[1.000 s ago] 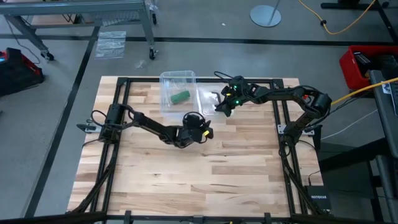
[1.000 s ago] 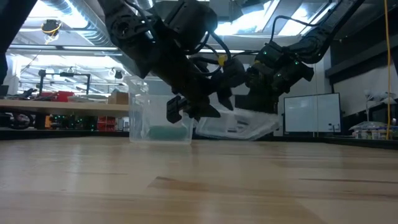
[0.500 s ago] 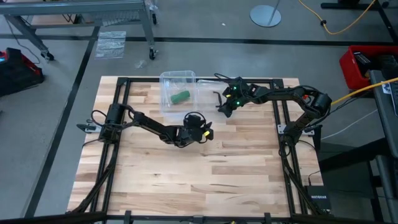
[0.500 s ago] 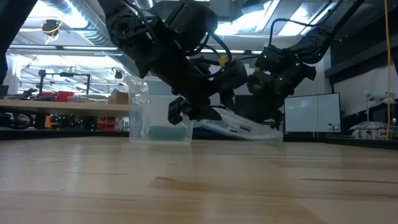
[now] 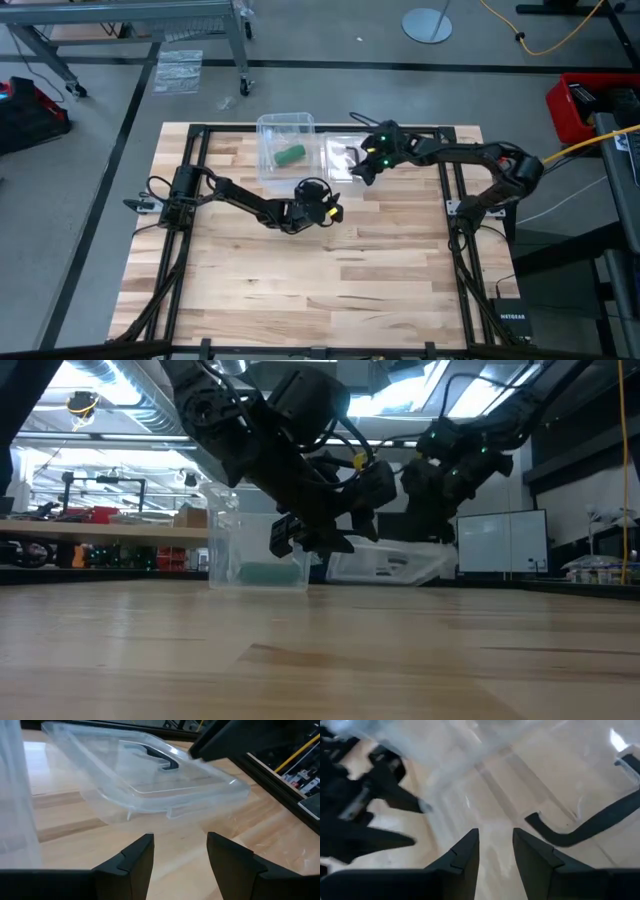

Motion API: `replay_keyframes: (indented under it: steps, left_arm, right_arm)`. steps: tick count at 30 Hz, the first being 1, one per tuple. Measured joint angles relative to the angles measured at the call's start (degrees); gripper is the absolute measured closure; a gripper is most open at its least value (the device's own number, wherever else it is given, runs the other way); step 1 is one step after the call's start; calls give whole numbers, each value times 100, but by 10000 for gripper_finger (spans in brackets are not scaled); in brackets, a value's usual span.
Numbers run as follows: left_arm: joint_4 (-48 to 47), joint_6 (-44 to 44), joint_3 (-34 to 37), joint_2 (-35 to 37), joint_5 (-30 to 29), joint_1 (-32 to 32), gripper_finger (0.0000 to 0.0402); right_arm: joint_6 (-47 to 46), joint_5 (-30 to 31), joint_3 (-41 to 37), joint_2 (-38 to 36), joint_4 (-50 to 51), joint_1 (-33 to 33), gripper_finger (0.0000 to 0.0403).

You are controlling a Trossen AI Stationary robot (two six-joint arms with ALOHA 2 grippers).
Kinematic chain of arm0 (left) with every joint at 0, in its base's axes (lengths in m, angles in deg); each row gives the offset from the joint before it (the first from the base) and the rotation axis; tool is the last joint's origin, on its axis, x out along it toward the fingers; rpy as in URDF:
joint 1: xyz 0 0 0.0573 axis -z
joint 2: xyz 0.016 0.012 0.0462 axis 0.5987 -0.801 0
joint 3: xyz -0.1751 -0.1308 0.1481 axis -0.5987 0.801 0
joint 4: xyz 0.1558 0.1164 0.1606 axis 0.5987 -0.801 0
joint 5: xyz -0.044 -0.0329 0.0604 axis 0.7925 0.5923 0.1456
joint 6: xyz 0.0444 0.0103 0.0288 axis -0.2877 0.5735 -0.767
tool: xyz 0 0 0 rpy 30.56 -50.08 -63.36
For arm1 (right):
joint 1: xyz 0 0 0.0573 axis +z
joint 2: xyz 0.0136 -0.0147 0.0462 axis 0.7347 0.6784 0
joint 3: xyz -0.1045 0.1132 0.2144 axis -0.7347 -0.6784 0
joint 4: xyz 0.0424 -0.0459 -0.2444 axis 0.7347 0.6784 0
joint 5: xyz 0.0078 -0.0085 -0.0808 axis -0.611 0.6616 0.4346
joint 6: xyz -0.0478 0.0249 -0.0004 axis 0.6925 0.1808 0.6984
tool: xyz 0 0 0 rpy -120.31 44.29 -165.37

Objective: Roll bandage
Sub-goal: Close the transparent bin

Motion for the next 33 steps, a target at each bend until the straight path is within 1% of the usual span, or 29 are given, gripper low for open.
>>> replay_keyframes:
  steps: [3, 6, 14, 18, 23, 28, 31, 33]
  left_arm:
    - [0, -14, 0, 0, -2, -11, 226]
    - [0, -28, 0, 0, -2, -23, 226]
    - [3, -28, 0, 0, -2, -97, 226]
    - [4, -29, 0, 0, -2, -101, 226]
    - [4, -29, 0, 0, -2, -103, 226]
    - [4, -29, 0, 0, -2, -101, 226]
    - [4, -32, 0, 0, -2, -101, 226]
    - [4, -32, 0, 0, -2, -101, 226]
  right_arm:
    - [14, 27, 1, -400, 330, 0, 281]
    - [132, 222, 2, -816, 865, -2, 281]
    - [76, 1123, 2, -1829, 2777, 7, 281]
    - [-125, 1091, 2, -2053, 3417, 9, 281]
    - [-637, 835, 2, -2066, 3699, 9, 281]
    - [-667, 858, 2, -2066, 3444, 9, 281]
    - [-696, 857, 2, -2065, 3470, 9, 281]
    - [-772, 638, 2, -2041, 3523, 9, 281]
